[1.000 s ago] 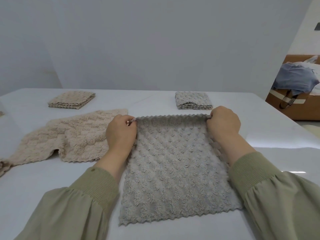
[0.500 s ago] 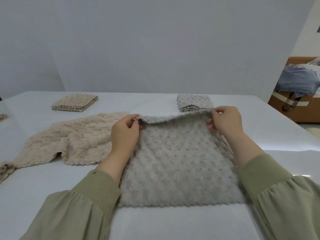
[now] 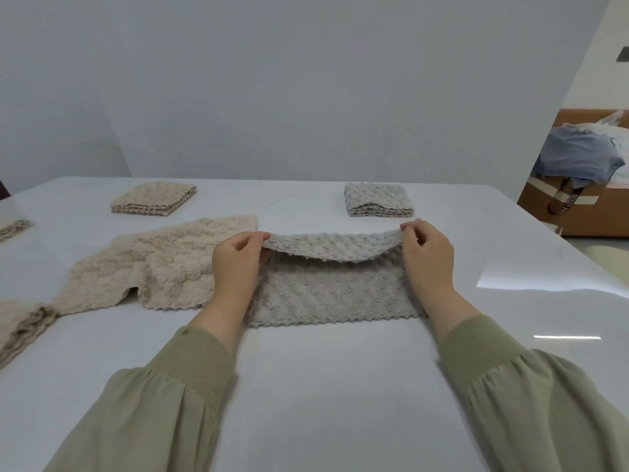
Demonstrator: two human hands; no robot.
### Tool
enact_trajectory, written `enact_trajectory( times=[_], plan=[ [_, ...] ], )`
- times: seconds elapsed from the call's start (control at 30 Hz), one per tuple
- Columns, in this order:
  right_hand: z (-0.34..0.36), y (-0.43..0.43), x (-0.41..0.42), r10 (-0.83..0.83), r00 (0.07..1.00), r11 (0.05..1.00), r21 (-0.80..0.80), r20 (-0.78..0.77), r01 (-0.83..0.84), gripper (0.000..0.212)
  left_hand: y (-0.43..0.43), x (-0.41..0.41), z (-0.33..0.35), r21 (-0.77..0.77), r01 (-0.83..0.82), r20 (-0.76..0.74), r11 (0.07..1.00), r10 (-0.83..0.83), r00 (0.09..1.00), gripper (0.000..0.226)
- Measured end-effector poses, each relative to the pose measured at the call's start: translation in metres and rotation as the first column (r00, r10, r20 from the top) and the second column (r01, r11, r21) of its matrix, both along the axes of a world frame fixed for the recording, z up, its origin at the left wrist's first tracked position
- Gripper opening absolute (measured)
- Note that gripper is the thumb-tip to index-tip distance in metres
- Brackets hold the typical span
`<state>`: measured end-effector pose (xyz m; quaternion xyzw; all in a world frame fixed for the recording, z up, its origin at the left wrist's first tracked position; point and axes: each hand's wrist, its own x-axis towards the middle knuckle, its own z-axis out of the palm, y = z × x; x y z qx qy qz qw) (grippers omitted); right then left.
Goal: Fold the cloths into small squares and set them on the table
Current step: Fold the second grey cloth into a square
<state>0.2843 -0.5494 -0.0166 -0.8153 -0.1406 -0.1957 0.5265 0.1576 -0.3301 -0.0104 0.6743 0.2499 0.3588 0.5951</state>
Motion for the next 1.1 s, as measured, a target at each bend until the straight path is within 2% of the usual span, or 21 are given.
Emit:
enact_trajectory(
  times=[0.17, 0.23, 0.3, 0.37, 0.47, 0.57, 0.67, 0.8, 0.87, 0.97, 1.03, 1.07, 1.1],
  plan=[
    [0.003, -0.014, -0.029, -0.044, 0.999, 0.999, 0.022, -0.03, 0.045, 0.016, -0.011, -0.024, 0.004, -0.134, 0.018, -0.052, 0.991, -0.025, 0.998, 0.009],
    [0.006, -0.024, -0.042, -0.071, 0.995, 0.997, 0.012, -0.064, 0.072, 0.02, -0.01, -0.034, 0.003, -0.113, 0.041, -0.14, 0.993, -0.056, 0.989, 0.015],
    [0.006, -0.035, -0.051, -0.087, 0.992, 0.99, -0.118, -0.089, 0.077, 0.031, -0.009, -0.041, 0.002, -0.024, 0.13, -0.296, 0.991, -0.131, 0.946, 0.023],
    [0.003, -0.041, -0.055, -0.076, 0.989, 0.958, -0.284, -0.127, 0.037, 0.041, -0.008, -0.045, 0.002, 0.067, 0.198, -0.389, 0.978, -0.157, 0.908, 0.023],
    [-0.002, -0.041, -0.051, -0.088, 0.979, 0.939, -0.344, -0.184, 0.02, 0.039, -0.006, -0.044, 0.001, 0.18, 0.196, -0.415, 0.964, -0.106, 0.904, 0.02],
    [-0.002, -0.037, -0.043, -0.139, 0.976, 0.912, -0.406, -0.166, 0.061, 0.033, -0.005, -0.037, -0.001, 0.294, 0.224, -0.45, 0.929, -0.072, 0.89, 0.025],
    [0.0, -0.035, -0.039, -0.165, 0.983, 0.882, -0.457, -0.082, 0.11, 0.036, -0.007, -0.034, 0.001, 0.379, 0.184, -0.418, 0.907, -0.009, 0.909, 0.03],
    [0.008, -0.034, -0.044, -0.165, 0.985, 0.905, -0.388, 0.056, 0.174, 0.037, -0.011, -0.036, 0.007, 0.411, 0.106, -0.335, 0.906, 0.042, 0.941, 0.031],
    [0.011, -0.034, -0.043, -0.182, 0.982, 0.829, -0.528, 0.056, 0.184, 0.037, -0.015, -0.038, 0.009, 0.45, 0.125, -0.376, 0.884, 0.061, 0.924, 0.029],
    [0.011, -0.036, -0.045, -0.21, 0.977, 0.617, -0.78, -0.032, 0.107, 0.033, -0.02, -0.042, 0.013, 0.527, 0.252, -0.546, 0.812, 0.095, 0.833, 0.025],
    [0.011, -0.037, -0.047, -0.206, 0.978, 0.532, -0.842, -0.027, 0.089, 0.031, -0.02, -0.043, 0.013, 0.612, 0.341, -0.62, 0.714, 0.164, 0.768, 0.021],
    [0.011, -0.036, -0.048, -0.184, 0.983, 0.511, -0.853, 0.013, 0.107, 0.031, -0.02, -0.043, 0.011, 0.675, 0.362, -0.604, 0.643, 0.2, 0.772, 0.021],
    [0.011, -0.034, -0.049, -0.136, 0.989, 0.527, -0.84, 0.066, 0.129, 0.031, -0.019, -0.043, 0.009, 0.74, 0.36, -0.551, 0.568, 0.206, 0.808, 0.022]
  ],
)
